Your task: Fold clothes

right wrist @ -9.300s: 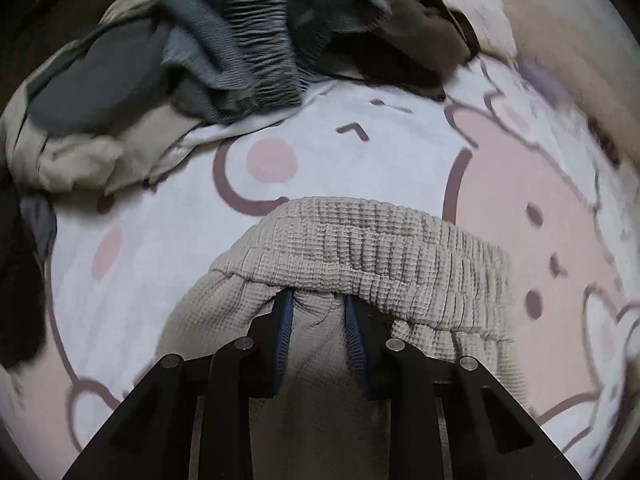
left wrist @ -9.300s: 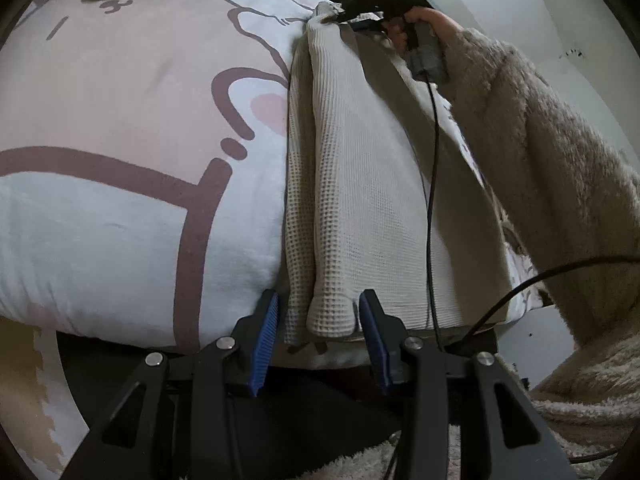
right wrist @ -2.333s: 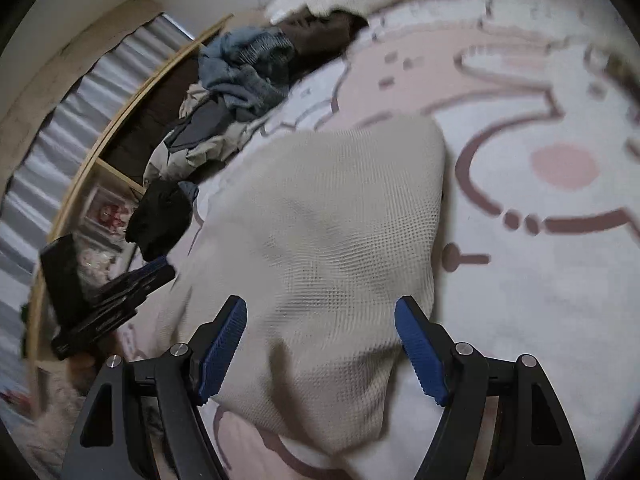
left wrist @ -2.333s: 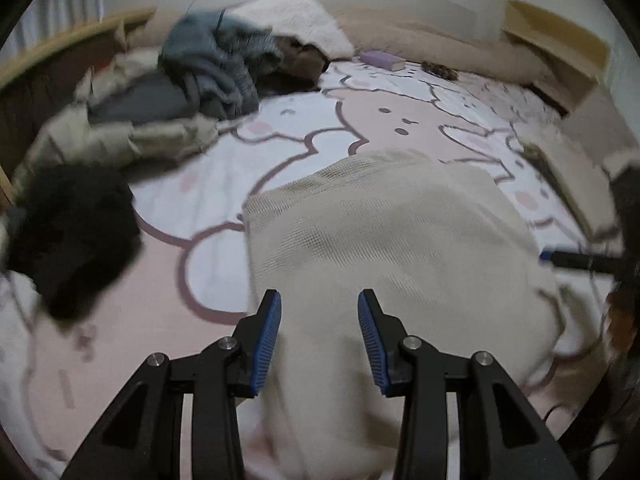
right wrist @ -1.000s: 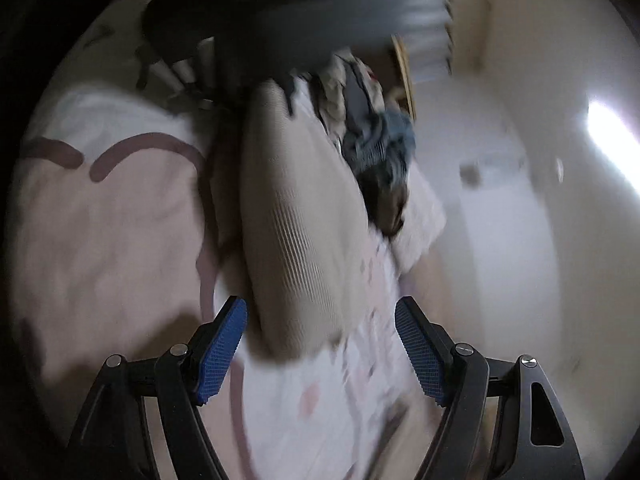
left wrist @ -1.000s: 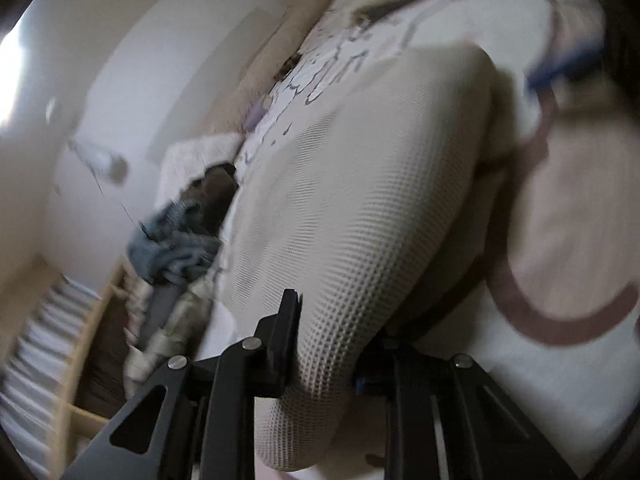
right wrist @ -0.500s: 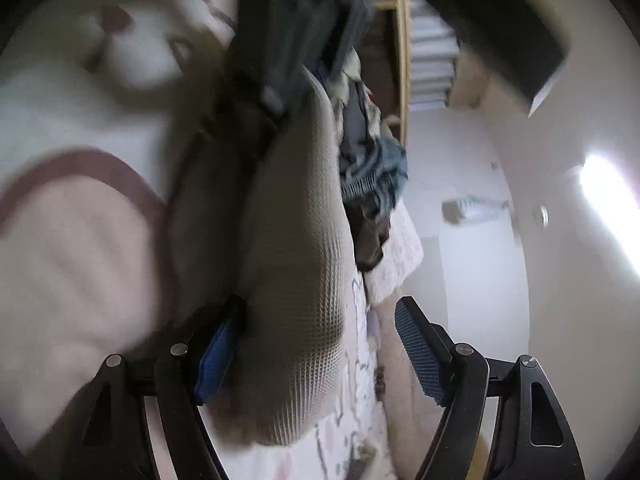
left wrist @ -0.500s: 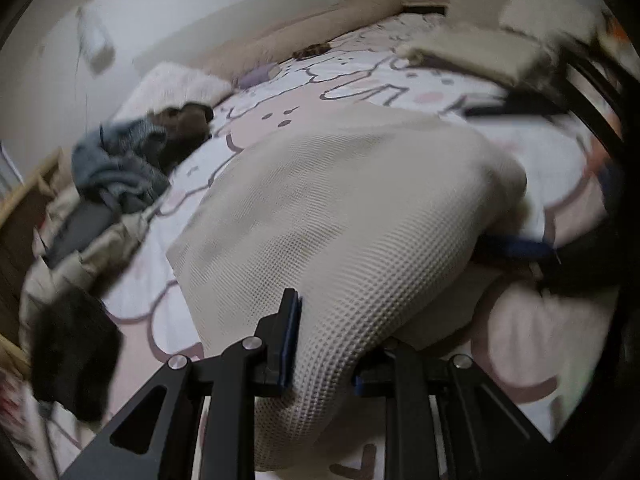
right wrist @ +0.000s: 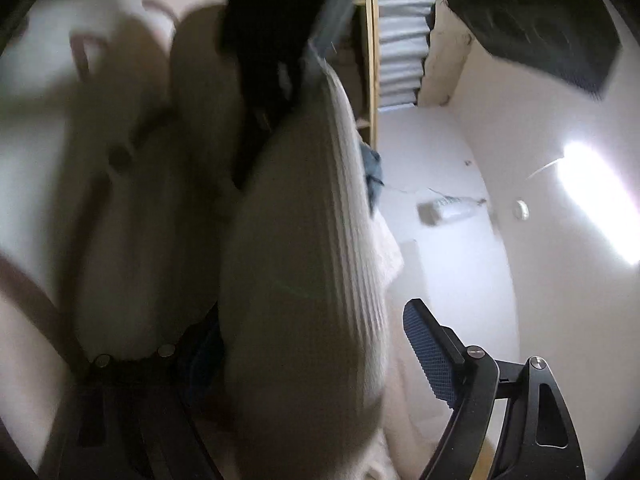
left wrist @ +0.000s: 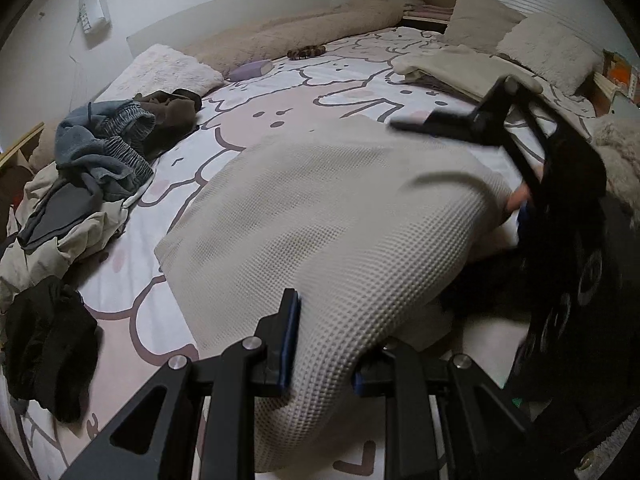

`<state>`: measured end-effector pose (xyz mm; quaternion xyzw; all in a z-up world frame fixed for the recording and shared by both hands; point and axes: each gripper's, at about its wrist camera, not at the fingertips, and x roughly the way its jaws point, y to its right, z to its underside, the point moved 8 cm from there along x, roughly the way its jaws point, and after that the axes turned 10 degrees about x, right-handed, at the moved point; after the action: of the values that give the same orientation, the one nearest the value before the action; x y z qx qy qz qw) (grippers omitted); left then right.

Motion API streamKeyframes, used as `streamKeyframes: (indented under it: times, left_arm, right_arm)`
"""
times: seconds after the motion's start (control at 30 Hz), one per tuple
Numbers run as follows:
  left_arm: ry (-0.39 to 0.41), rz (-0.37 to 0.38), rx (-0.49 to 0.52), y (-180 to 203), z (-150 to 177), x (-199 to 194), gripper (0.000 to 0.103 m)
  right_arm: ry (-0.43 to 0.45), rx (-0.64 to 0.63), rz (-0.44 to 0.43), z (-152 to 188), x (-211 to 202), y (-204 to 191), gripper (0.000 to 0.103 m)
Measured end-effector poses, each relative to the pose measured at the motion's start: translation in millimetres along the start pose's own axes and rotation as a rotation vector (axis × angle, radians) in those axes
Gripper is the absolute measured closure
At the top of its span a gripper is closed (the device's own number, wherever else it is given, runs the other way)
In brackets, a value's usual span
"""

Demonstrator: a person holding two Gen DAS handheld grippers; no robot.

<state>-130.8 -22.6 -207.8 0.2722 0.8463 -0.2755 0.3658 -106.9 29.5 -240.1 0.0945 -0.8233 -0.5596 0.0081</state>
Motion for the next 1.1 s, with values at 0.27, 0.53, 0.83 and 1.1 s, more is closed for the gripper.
streamKeyframes:
  times: [0.27, 0.53, 0.83, 1.1]
  left_arm:
    - [-0.036, -0.241, 0.411, 43, 12, 10, 0.078]
    - [-0.104, -0.667, 0.869, 65, 57, 19, 0.058]
    - [-0.187, -0.782, 0.935, 41, 63, 36, 0.053]
    - [-0.197, -0.851, 0.923, 21, 53, 50, 0.053]
  right_arm:
    - [0.005, -0.256, -0.044, 62, -26, -8, 0.066]
    - [0.013, -0.203, -0.104, 64, -28, -9, 0.069]
    - [0.004, -0.127, -0.072, 64, -13, -4, 0.068]
    - [-0.013, -0.108, -0.05, 59, -5, -4, 0.068]
